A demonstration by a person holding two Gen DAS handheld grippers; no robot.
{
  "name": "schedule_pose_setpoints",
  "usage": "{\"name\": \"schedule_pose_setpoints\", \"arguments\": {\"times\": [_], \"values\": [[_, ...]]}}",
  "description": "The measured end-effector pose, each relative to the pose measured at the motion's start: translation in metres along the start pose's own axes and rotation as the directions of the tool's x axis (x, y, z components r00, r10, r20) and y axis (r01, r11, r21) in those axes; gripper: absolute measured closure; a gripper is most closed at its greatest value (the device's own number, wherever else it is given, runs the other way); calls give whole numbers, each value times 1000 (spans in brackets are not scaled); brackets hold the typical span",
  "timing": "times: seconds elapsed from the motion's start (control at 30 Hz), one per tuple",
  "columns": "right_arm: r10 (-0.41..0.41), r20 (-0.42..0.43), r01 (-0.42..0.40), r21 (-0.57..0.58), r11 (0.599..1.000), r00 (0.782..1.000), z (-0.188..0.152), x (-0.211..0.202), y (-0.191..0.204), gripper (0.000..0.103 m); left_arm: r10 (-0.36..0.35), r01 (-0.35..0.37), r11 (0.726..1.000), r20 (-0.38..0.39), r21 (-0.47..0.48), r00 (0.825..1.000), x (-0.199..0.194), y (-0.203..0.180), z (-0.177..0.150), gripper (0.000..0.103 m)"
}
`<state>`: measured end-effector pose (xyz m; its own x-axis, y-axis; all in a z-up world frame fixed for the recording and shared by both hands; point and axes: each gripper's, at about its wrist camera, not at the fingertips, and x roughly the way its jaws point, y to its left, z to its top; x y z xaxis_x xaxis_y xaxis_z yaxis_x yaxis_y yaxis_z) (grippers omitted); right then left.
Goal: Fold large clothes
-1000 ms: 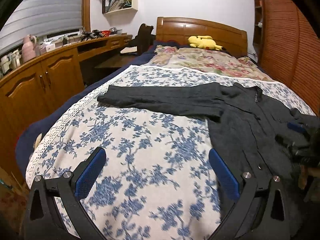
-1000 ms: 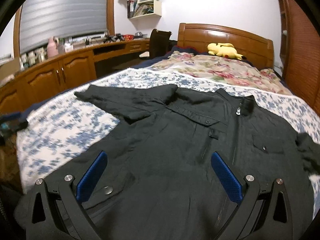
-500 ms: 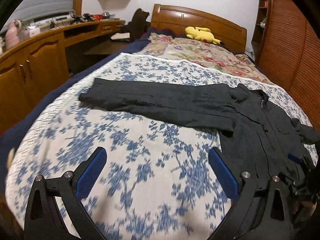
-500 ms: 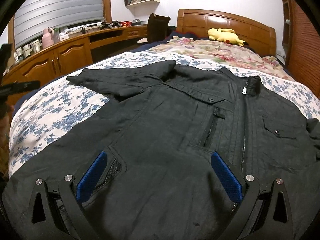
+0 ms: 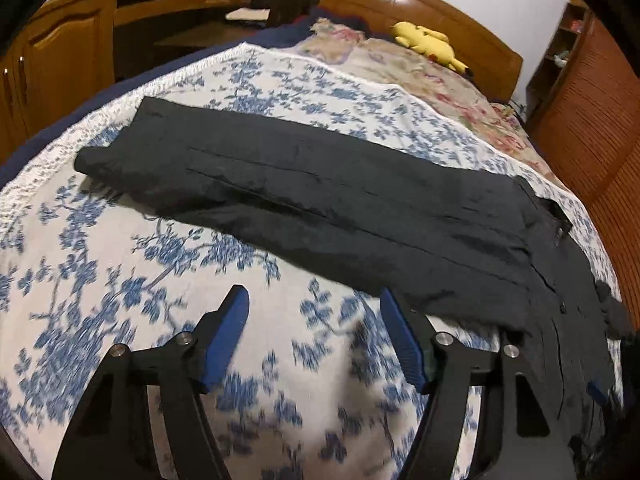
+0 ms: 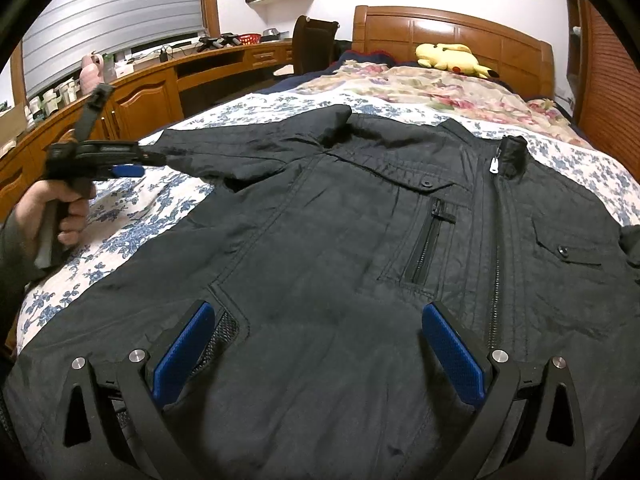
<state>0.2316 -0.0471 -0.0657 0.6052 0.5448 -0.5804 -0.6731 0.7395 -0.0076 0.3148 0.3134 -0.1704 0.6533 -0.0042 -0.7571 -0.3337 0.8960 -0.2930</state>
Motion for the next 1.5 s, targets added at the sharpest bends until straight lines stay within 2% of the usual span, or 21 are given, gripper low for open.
{"name": "schedule_pose_setpoints", "arguments": {"times": [0.27,0.33,0.4,0.43,0.5,0.6,0.73,0.83,0.97,1.13,1.3,1.43,1.5], "values": [[14,-4,-14,21,1000,1000,-3,2,-3,0,-2,2,997,-3,-72,1000,23,1,21,34],[15,-5,-15,28,1000,1000,-3,2,-3,0,4,-4,997,0,-78,1000,29,-1,28,38],[15,-4,-15,31,999,1000,-3,2,-3,0,39,-39,996,-3,-82,999,33,-1,32,62],[14,-3,-14,32,999,1000,-4,2,-3,0,50,-50,995,-5,-83,999,35,-1,35,69],[15,-3,-15,34,999,1000,-4,3,-2,0,56,-57,995,-15,-82,998,37,-2,37,89],[14,-3,-14,34,999,1000,-4,2,-1,0,71,-71,996,-13,-50,997,36,-8,42,98],[14,5,-14,37,999,1000,-5,1,-1,0,106,-107,994,24,19,994,16,-33,50,100],[15,9,-16,44,999,1000,-5,-1,-1,0,100,-104,991,51,85,994,-5,-64,54,100],[14,1,-14,62,998,1000,-6,-3,-5,0,58,-74,979,90,189,994,-38,-120,52,100],[-3,26,2,48,999,1000,-10,-31,-10,0,-25,-15,944,117,329,993,-78,-205,36,100],[-44,66,40,56,998,997,-22,-64,-29,0,-83,26,890,105,456,991,-101,-274,11,100],[-71,80,65,85,994,994,-35,-85,-47,0,-132,73,861,82,504,988,-107,-309,-12,100],[-85,84,77,99,992,993,-41,-92,-53,0,-124,68,851,74,521,989,-107,-318,-26,100]]}}
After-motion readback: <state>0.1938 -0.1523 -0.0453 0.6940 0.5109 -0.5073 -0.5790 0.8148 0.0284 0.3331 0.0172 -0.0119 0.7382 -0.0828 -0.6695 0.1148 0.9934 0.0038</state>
